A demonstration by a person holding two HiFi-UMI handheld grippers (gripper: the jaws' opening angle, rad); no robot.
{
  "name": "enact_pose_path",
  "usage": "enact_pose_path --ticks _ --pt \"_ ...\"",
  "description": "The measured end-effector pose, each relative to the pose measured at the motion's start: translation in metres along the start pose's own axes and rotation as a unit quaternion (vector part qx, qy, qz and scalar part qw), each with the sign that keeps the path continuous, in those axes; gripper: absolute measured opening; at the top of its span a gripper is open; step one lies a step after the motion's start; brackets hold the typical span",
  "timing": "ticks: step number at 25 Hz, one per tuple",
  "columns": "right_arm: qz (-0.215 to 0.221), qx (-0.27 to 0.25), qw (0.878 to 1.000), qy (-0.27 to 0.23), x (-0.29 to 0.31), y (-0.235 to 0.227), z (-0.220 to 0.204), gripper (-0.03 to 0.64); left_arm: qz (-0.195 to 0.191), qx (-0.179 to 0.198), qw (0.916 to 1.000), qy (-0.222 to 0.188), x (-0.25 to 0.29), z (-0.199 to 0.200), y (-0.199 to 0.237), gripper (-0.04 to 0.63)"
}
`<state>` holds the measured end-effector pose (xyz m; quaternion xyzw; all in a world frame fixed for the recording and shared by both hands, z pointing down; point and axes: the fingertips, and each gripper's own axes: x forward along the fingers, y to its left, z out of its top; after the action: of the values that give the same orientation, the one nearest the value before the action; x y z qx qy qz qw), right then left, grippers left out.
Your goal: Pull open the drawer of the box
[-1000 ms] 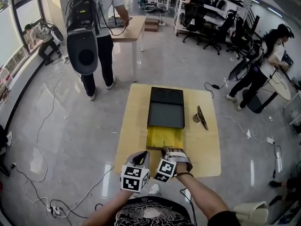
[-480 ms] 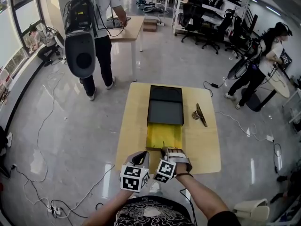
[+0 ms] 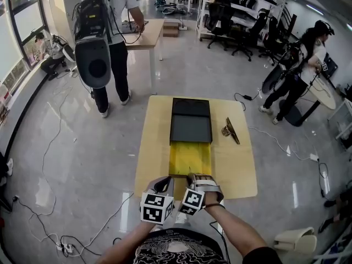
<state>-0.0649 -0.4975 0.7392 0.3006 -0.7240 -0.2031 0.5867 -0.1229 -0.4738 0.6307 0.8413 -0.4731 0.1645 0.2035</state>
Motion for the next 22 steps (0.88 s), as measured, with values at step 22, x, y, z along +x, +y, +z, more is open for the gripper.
enact_pose_path --ticks 22 --pt "-0.001 0.005 1.0 0.003 -0.123 0.112 -0.049 0.05 -0.011 0.002 0.9999 0.003 -0.094 -0.069 -0.114 0.014"
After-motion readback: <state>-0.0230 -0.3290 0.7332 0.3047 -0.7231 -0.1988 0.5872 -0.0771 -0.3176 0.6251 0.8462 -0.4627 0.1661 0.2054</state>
